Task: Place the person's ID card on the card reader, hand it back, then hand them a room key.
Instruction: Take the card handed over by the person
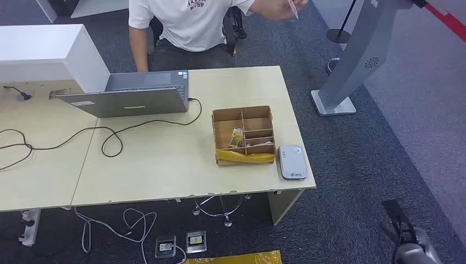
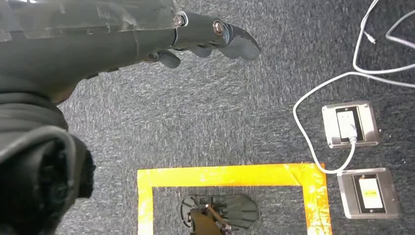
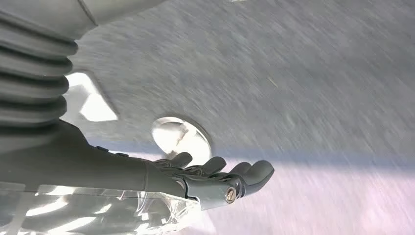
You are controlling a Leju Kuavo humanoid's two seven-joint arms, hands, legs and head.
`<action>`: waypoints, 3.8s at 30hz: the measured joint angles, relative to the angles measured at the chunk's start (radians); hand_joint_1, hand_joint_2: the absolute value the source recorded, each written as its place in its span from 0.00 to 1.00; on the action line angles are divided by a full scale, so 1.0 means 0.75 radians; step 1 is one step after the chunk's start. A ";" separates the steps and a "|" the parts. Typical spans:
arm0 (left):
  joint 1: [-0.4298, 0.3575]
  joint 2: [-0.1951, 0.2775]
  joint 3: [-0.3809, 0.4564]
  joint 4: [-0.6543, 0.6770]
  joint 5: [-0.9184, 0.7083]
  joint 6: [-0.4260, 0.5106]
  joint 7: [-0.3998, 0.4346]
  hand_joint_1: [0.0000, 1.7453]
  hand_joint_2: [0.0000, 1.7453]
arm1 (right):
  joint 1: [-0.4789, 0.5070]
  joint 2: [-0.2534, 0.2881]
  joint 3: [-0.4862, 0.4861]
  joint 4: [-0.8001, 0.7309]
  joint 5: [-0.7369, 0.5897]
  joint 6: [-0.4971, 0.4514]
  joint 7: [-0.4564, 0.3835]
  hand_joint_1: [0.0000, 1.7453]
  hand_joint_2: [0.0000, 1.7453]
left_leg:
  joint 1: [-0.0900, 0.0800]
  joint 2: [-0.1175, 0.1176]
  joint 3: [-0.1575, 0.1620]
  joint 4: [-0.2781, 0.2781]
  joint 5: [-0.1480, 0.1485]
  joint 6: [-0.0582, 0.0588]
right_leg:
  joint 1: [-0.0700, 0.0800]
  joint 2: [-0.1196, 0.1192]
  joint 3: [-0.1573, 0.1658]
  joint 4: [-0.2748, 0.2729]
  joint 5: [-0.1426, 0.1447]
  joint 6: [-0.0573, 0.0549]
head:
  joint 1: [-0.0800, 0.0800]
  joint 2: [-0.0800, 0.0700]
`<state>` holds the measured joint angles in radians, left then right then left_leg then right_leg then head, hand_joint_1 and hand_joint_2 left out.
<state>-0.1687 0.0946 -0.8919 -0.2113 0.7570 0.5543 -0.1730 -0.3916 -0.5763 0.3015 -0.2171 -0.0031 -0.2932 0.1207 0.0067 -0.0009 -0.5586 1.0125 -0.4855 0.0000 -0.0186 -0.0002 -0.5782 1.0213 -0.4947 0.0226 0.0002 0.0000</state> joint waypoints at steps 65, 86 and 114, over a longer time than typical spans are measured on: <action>-0.023 0.006 -0.078 0.000 -0.099 0.007 -0.144 0.00 0.00 | -1.174 0.404 0.372 -0.418 0.746 0.083 -0.641 0.00 1.00 | 0.002 -0.010 -0.005 0.000 0.006 0.001 | 0.002 -0.010 -0.001 0.003 0.000 0.000 | 0.000 0.000; -0.020 0.018 -0.089 0.000 -0.099 -0.016 -0.146 0.00 0.00 | -1.171 0.430 0.429 -0.417 0.765 0.160 -0.628 1.00 1.00 | 0.002 -0.010 -0.005 0.000 0.006 0.001 | 0.002 -0.009 -0.002 0.003 0.000 0.000 | 0.000 0.000; 0.005 0.017 -0.090 0.000 -0.050 -0.012 -0.146 0.00 0.00 | -1.062 0.395 0.461 -0.419 0.708 0.196 -0.570 1.00 1.00 | 0.002 -0.009 -0.005 0.000 0.006 0.001 | 0.002 -0.008 -0.003 0.002 0.000 0.000 | 0.000 0.000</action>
<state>-0.1647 0.1070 -0.9590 -0.2113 0.7196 0.5453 -0.2827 -1.1880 -0.2801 0.6473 -0.5312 0.5281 -0.1462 -0.3067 0.0084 -0.0076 -0.5620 1.0128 -0.4810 0.0004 -0.0168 -0.0060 -0.5801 1.0228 -0.4943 0.0225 0.0004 0.0000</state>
